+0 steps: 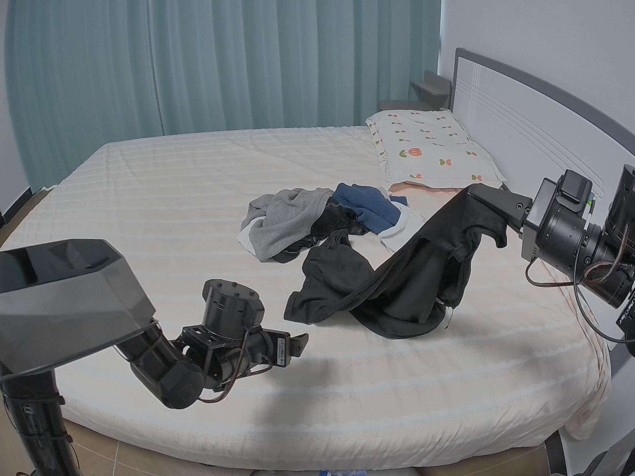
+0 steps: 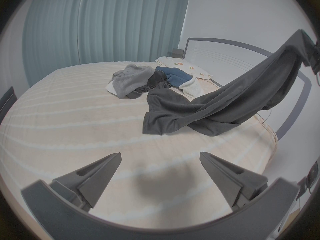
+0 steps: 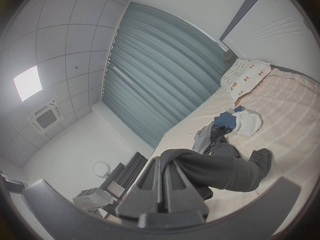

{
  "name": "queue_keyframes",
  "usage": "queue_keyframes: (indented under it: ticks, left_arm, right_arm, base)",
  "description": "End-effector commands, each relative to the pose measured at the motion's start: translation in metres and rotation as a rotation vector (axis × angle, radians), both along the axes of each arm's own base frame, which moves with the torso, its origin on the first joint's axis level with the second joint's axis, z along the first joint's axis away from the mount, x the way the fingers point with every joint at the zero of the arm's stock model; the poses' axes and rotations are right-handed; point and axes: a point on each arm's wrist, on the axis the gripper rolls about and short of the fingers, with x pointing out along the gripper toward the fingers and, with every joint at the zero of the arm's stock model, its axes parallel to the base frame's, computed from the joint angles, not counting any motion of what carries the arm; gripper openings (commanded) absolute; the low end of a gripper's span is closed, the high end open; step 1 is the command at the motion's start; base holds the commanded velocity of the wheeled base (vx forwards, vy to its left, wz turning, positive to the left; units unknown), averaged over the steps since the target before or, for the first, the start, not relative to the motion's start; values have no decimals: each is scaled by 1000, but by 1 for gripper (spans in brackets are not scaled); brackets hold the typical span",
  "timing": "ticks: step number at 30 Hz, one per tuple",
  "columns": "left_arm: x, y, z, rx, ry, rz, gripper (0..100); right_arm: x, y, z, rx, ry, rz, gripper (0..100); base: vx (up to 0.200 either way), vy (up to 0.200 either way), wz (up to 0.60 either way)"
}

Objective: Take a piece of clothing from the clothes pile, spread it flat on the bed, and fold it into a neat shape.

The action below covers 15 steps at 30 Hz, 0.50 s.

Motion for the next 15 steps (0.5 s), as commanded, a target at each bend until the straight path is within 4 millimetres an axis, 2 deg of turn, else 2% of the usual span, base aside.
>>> queue_keyframes:
  ticks: [1,4,7,15]
  left_arm:
    - [19,-17,-30,10,17,-8,100]
    - [27,-23,-32,0,1,-8,100]
    - [41,-33,-42,0,-16,1,100]
    - [67,-60,-55,-15,-81,13,100]
  right_arm:
    - [3,2,3,15,-7,2,0]
    - [3,2,6,20,-15,2,0]
    - [-1,1,14,33,-43,4,0]
    - [-7,5,15,35,-46,32,0]
  base:
    - [0,0,0]
    - [0,0,0]
    - [0,0,0]
    - [0,0,0]
